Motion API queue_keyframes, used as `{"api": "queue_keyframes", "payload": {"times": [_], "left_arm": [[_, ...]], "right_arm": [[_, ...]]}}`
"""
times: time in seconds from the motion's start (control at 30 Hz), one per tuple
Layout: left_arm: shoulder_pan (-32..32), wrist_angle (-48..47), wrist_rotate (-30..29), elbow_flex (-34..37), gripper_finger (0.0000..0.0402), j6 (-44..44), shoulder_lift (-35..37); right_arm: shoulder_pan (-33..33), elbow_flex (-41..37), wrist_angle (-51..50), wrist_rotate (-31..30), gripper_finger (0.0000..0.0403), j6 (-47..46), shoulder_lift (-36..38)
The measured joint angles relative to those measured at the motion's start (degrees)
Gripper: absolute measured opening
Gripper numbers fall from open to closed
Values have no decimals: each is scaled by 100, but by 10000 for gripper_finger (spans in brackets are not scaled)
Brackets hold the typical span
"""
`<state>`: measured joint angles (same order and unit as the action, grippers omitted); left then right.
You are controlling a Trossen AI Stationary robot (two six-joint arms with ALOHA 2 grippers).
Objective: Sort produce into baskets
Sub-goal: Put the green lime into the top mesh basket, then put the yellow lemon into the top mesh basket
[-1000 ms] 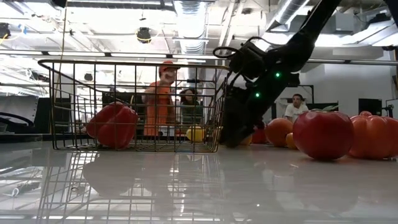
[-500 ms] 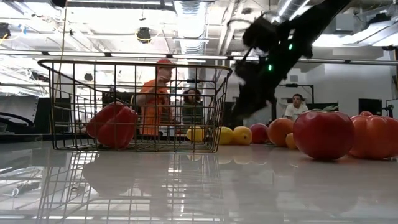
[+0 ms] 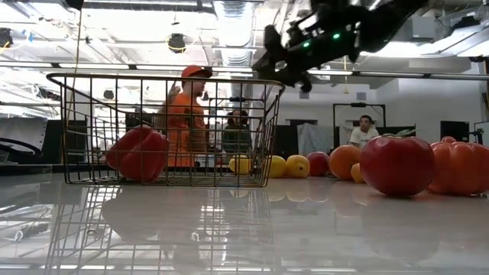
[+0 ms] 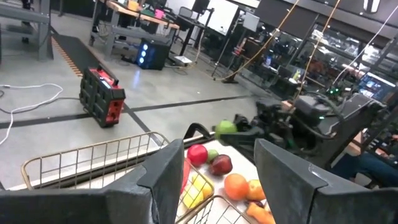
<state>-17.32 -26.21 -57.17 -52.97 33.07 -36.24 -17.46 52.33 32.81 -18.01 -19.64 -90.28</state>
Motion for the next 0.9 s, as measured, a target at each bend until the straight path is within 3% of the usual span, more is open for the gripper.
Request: {"api": "queue_keyframes", "payload": {"times": [0.23, 0.43, 0.67, 0.9], "left_arm": [[0, 2, 0, 0, 183, 17, 4], [0, -3, 189, 0, 183, -21, 57], [0, -5, 187, 0, 183, -27, 106], [0, -5, 75, 0, 183, -201, 106]], "right_arm": [[-170, 1534, -1754, 1167, 249, 248, -1000], [-222, 2661, -3158, 1503, 249, 1050, -1390], [-466, 2818, -3629, 2194, 264, 1030, -1399], [-517, 2818, -4028, 2428, 338, 973, -1401]]}}
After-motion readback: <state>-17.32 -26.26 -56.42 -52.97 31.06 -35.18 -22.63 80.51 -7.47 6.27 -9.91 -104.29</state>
